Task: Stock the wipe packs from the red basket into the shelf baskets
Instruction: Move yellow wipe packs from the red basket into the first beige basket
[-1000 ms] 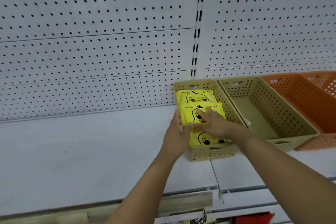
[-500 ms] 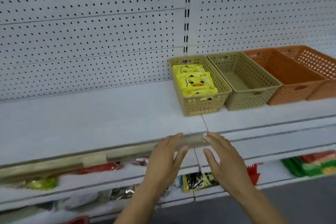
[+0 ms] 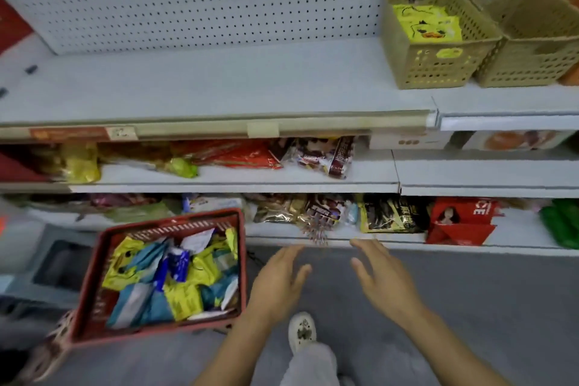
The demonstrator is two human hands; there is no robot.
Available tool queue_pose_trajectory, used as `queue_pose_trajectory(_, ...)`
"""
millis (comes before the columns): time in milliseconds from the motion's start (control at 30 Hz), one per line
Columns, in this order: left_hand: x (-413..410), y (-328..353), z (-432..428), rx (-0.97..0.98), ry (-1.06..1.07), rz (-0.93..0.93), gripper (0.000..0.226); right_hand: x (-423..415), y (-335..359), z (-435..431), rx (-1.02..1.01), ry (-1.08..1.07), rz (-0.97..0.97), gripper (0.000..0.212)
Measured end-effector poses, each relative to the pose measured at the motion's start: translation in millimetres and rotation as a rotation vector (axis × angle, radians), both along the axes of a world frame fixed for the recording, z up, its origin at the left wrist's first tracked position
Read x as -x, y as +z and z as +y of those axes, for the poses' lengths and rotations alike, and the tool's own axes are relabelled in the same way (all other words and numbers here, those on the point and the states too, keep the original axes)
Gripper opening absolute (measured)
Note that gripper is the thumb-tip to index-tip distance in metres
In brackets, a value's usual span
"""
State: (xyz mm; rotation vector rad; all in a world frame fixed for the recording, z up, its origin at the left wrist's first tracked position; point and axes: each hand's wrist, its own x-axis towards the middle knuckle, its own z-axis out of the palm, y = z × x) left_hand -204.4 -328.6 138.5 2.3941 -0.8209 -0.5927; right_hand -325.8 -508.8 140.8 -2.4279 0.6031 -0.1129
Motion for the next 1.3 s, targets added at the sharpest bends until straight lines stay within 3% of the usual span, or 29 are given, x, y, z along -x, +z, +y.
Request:
queue_pose_trajectory(433, -75.4, -60.5, 209.7, 0.014, 0.591, 0.329, 0.033, -121.9, -42.3, 182.7, -0.134, 0.278, 0.186, 0.033)
queue_pose_trajectory(700, -179.4, -115.3, 289.6, -0.081, 0.652, 0.323, 0.027, -215.2, -99.9, 267.1, -0.117, 0.19, 0.305, 0.024)
queue_pose_trajectory(833, -183.1, -151.4, 295.1, -0.324, 0.526, 0.295, 0.02, -238.5, -133.3, 279.4, 0.083, 0.199, 0.373, 0.038)
queue_pose_trajectory(900, -174.9, -169.3, 293.5, -0.377, 0.561, 0.372, 0.021, -245.2, -146.1, 283.1, 0.191, 0.211, 0.431, 0.044)
queue_pose_trajectory(1000, -166.4, -205.3, 285.5, -0.227, 0.662, 0.505, 0.032, -251.6, -160.0, 288.3, 0.309, 0.188, 0.461, 0.048)
queue_pose_trajectory(1133, -172.9, -252.3, 278.1, -0.004, 1.022, 0.581, 0.061, -257.9, -172.7, 289.0, 0.384, 0.107, 0.516, 0.044)
queue_pose_trajectory(1200, -183.7, -233.4, 268.0, 0.056, 1.17, 0.622, 0.062, -259.9, -174.8, 285.6, 0.357, 0.075, 0.517, 0.033)
queue_pose_trajectory(1300, -190.2, -221.8, 261.3, 0.063, 1.182, 0.778, 0.05, -258.0, -170.1, 278.0, 0.248, -0.004, 0.453, 0.029)
